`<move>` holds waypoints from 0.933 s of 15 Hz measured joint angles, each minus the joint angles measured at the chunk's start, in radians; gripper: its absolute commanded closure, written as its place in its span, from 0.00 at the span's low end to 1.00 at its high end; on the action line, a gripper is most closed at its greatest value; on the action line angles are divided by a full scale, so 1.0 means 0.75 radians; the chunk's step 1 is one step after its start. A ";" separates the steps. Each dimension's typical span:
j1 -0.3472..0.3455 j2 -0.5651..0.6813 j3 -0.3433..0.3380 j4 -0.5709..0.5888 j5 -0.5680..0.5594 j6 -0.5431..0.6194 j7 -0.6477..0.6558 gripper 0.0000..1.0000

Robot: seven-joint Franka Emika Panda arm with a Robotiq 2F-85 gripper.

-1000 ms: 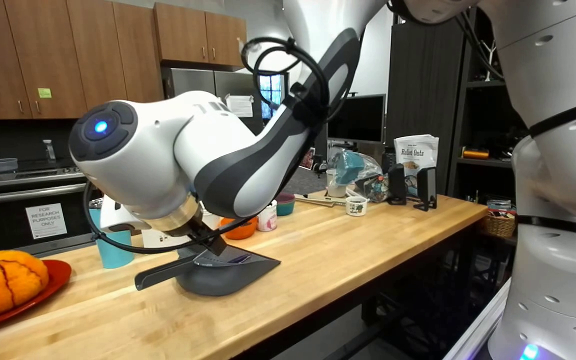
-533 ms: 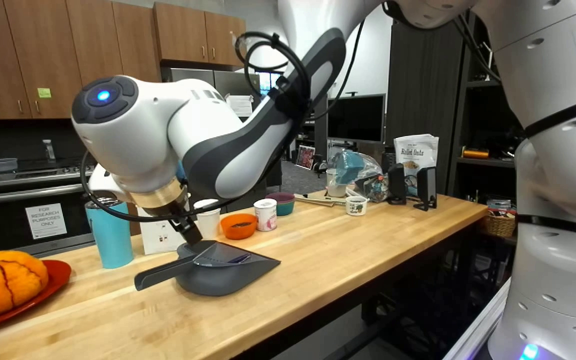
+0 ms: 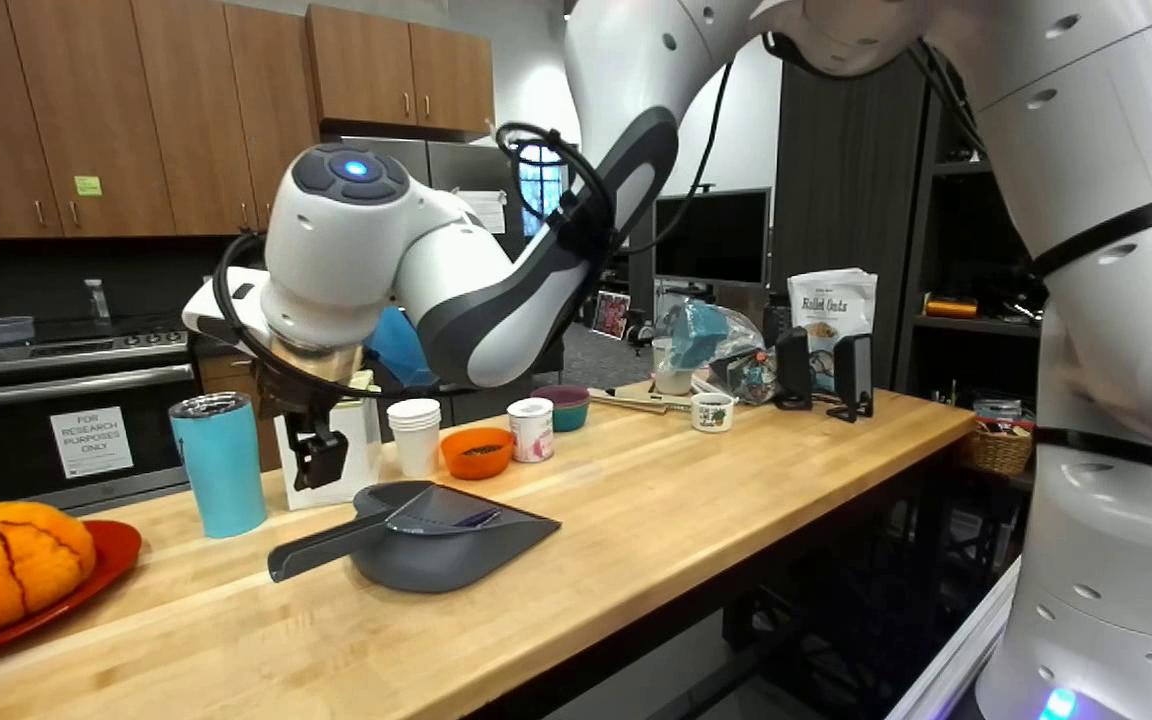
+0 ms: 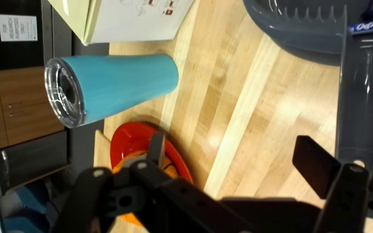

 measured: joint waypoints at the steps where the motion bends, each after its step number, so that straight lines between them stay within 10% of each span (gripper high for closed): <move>1: -0.016 0.013 -0.002 -0.002 0.011 0.072 -0.013 0.00; 14: -0.227 0.116 0.283 -0.080 0.551 0.166 -0.651 0.00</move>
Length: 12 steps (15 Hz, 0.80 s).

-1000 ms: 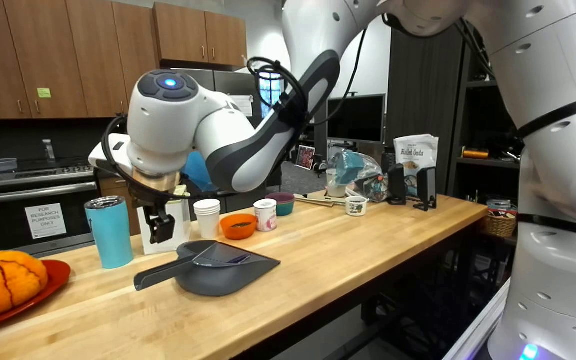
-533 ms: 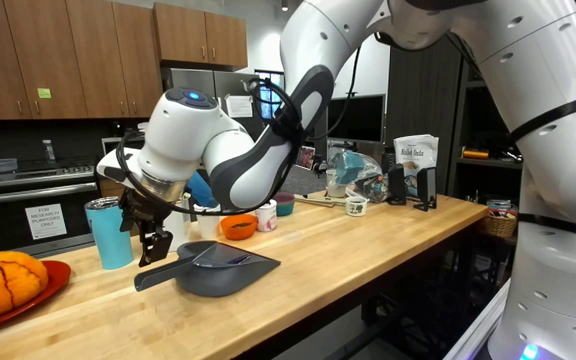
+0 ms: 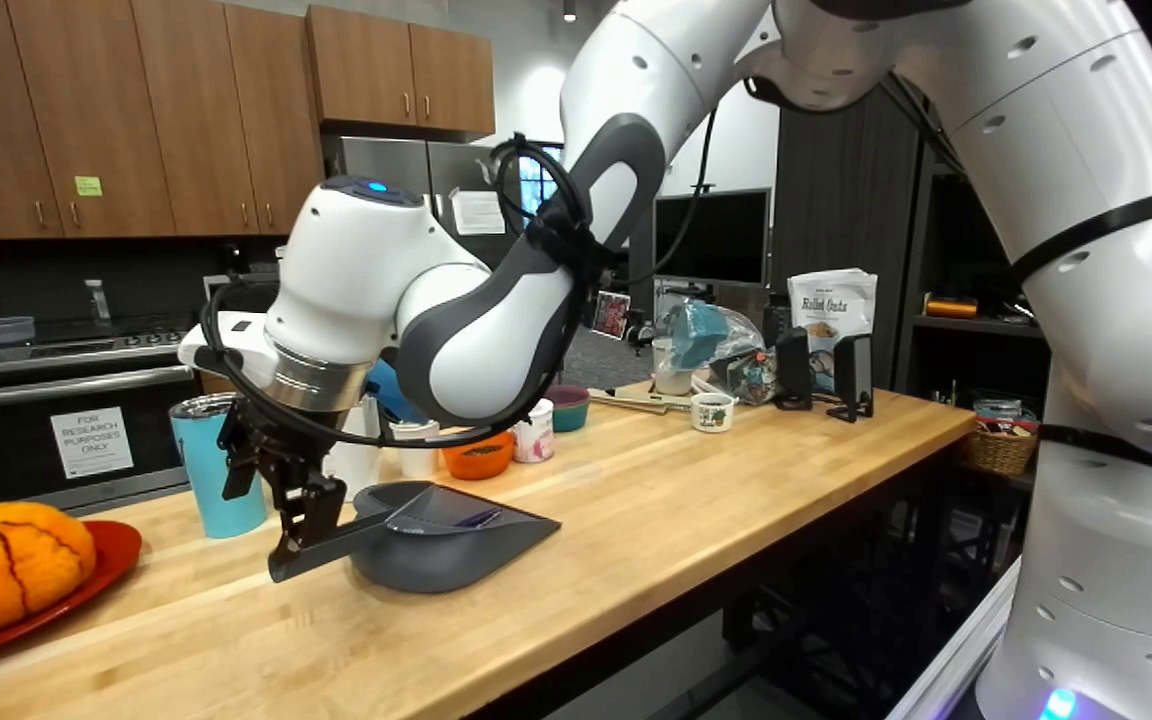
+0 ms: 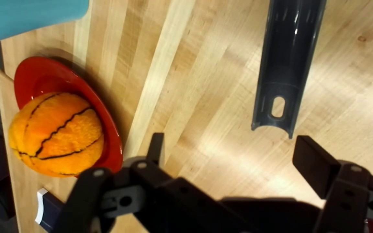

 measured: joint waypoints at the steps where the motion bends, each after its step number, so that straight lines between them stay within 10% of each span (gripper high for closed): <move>1: 0.000 0.000 0.000 0.000 0.000 0.000 0.000 0.00; 12: 0.130 -0.001 -0.140 0.010 0.043 0.002 0.003 0.00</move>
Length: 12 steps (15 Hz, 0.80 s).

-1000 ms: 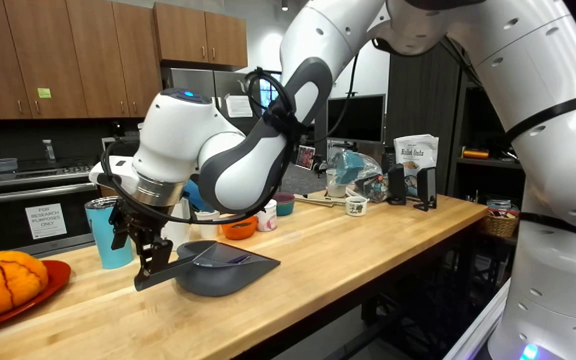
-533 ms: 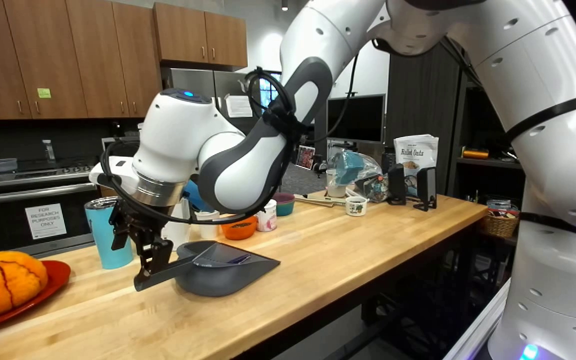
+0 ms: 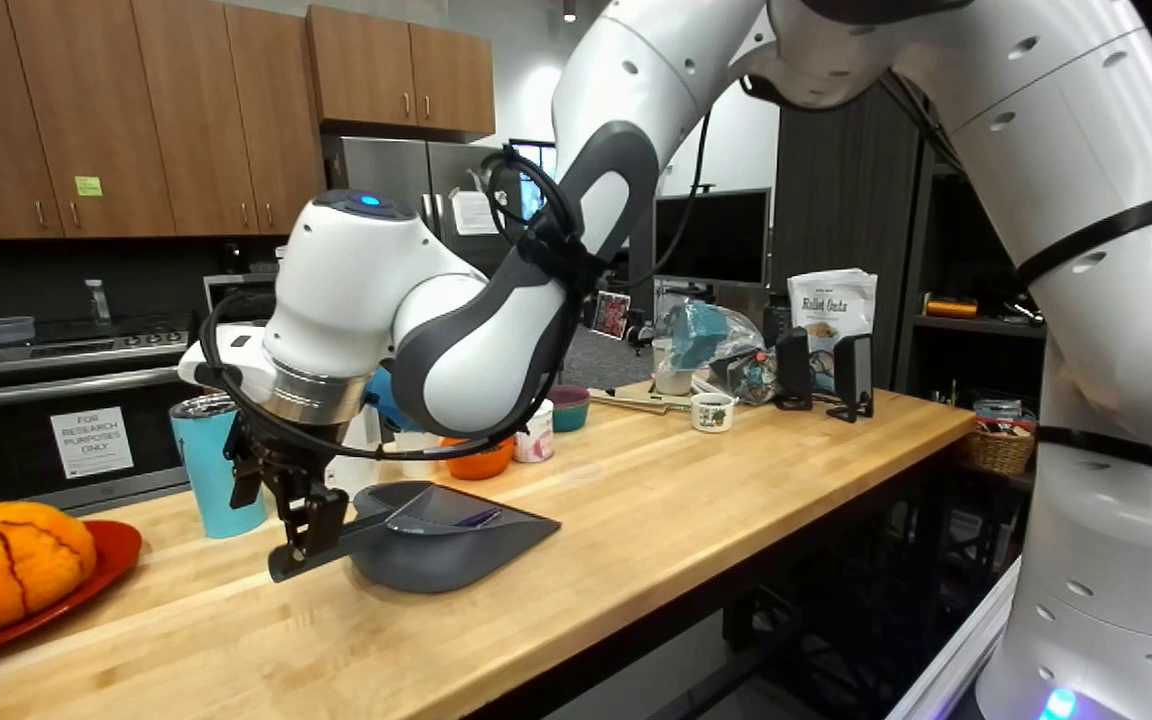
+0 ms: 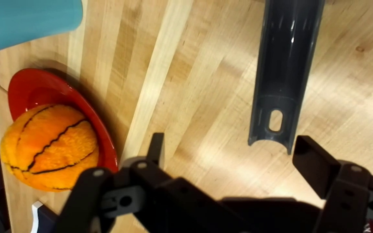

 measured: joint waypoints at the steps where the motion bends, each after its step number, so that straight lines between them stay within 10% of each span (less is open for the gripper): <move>1: 0.009 0.000 -0.008 0.005 0.000 -0.003 0.000 0.00; 12: 0.054 -0.005 -0.137 0.044 -0.036 0.023 0.005 0.00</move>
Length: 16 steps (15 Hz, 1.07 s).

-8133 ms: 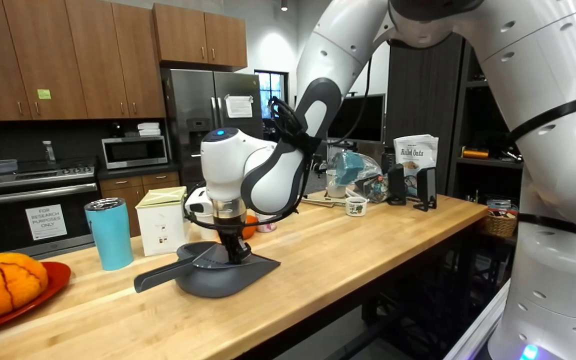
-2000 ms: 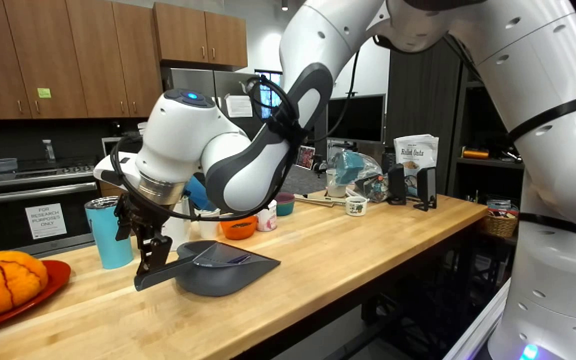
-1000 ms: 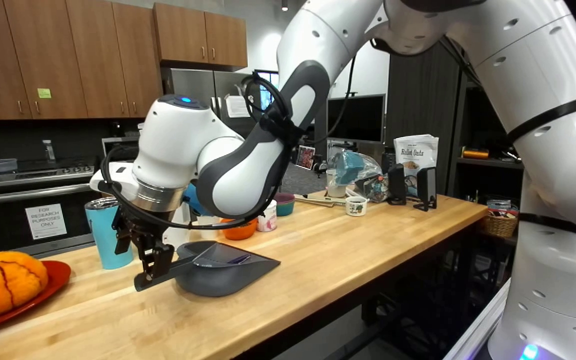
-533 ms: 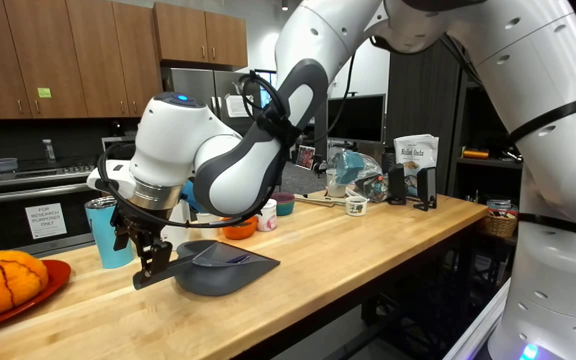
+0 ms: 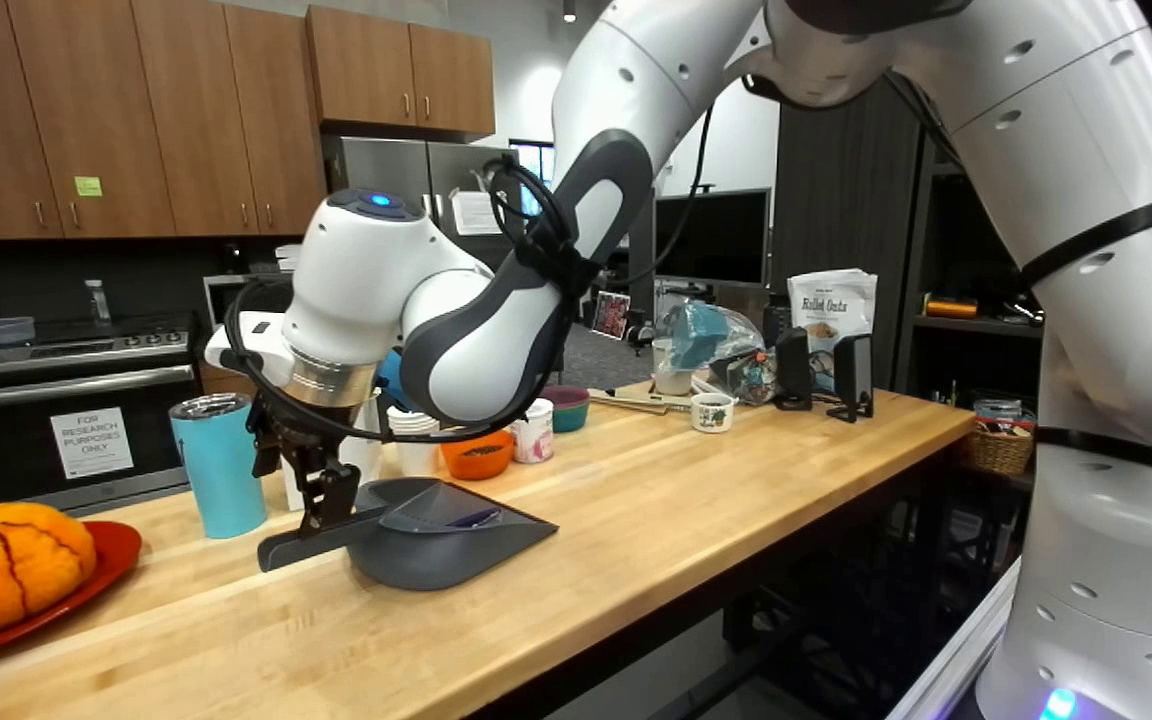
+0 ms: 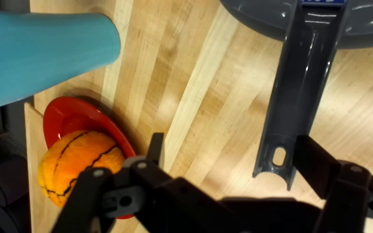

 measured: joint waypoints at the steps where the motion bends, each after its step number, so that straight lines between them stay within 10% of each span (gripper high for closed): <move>1: 0.000 0.000 -0.006 0.000 0.000 0.006 0.003 0.00; 16: 0.051 -0.032 -0.015 -0.009 -0.003 0.044 0.072 0.00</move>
